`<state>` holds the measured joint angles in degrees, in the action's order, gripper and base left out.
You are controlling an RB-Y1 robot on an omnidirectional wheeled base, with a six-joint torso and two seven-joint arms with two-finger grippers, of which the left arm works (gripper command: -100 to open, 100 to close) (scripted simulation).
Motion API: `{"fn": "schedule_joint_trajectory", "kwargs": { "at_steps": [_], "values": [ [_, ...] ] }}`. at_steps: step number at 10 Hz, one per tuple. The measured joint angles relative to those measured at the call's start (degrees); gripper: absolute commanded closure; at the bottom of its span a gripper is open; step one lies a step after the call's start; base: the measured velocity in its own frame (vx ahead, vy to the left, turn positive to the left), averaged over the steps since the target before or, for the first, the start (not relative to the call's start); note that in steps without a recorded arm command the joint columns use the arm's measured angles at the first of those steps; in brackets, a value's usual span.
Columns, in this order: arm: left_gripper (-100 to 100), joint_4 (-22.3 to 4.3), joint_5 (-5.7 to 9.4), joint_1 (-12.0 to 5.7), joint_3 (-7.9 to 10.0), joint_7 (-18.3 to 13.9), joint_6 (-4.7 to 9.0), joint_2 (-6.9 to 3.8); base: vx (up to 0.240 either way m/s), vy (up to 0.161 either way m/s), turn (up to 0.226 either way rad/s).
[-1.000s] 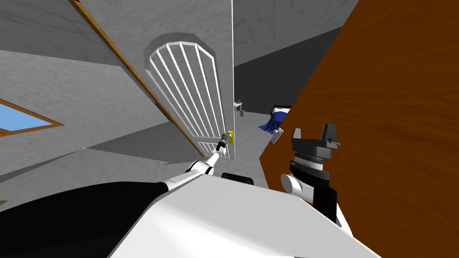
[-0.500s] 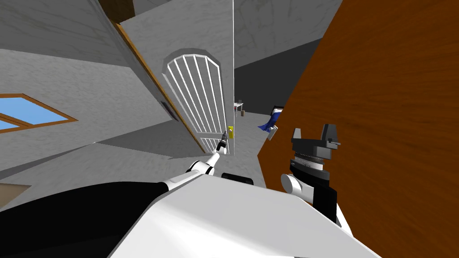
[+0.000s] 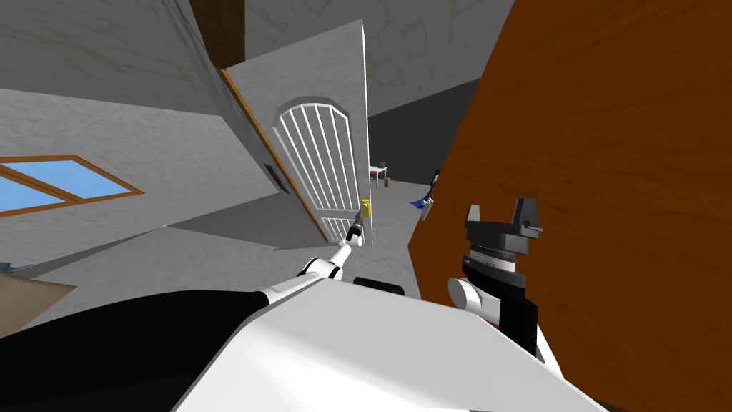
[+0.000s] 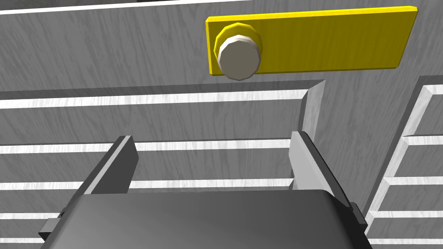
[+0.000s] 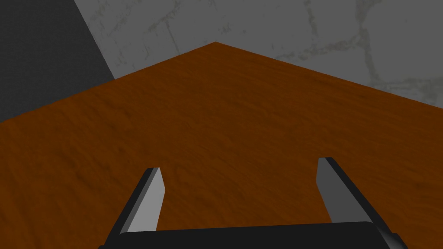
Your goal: Push the door open
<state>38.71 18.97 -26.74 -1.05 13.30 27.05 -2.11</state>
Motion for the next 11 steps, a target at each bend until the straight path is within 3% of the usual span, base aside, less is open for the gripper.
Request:
{"fn": "schedule_joint_trajectory", "kwargs": {
  "at_steps": [4,8,9,11],
  "values": [
    [-100,0.1,0.05,0.21,0.35,0.2,0.35,-0.88,0.224,0.009,-0.025],
    [-100,-0.5,0.1,0.13,0.61,0.1,1.07,-0.62,0.17,0.002,-0.018],
    [100,-0.5,0.1,0.11,0.62,0.1,1.1,-0.6,-0.007,-0.001,0.005],
    [100,-0.4,0.12,0.0,0.65,0.1,1.13,-0.68,-0.023,0.0,-0.002]
  ]
}}
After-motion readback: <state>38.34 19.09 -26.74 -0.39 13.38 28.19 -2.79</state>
